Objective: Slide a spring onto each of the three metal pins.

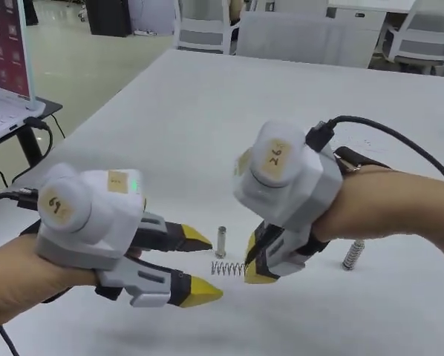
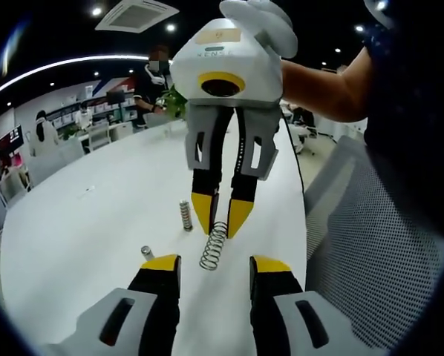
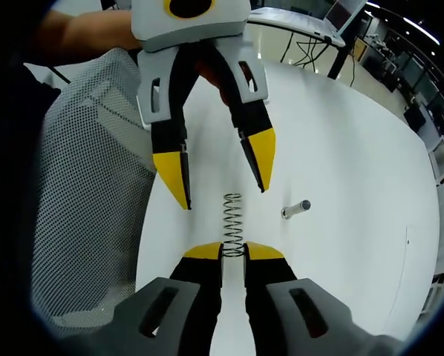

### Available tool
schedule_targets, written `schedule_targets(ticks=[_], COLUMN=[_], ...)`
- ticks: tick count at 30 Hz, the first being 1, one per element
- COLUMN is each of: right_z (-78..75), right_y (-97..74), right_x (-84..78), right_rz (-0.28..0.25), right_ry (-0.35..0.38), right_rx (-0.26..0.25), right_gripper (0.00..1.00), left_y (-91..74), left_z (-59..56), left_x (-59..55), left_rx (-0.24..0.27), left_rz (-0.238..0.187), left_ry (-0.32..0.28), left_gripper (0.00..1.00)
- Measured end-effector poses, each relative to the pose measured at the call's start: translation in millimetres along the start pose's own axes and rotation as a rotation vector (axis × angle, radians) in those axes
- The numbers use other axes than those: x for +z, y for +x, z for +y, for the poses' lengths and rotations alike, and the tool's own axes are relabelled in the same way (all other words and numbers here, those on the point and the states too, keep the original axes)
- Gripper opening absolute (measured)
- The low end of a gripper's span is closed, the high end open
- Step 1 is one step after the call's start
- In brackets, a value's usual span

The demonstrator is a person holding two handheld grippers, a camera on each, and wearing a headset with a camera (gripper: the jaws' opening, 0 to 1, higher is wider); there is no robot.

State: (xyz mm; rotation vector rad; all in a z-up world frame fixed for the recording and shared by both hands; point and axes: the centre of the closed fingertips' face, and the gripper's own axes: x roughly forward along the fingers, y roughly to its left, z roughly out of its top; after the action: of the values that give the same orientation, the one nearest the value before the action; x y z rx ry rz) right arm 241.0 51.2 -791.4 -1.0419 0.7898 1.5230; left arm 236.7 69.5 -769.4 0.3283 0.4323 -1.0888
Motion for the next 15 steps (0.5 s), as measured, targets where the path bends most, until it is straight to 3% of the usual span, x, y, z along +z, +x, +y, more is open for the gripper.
schedule_targets(ticks=[15], right_z=[6.2], right_y=[-16.4], right_x=[-3.7], right_rz=[0.0], right_ry=[0.008], right_rx=[-0.025], right_gripper=[0.08], left_y=[11.6], left_z=[-7.8], left_x=[20.1], left_rx=[-0.049], left_rz=[-0.013], left_ry=[0.088], left_gripper=[0.19])
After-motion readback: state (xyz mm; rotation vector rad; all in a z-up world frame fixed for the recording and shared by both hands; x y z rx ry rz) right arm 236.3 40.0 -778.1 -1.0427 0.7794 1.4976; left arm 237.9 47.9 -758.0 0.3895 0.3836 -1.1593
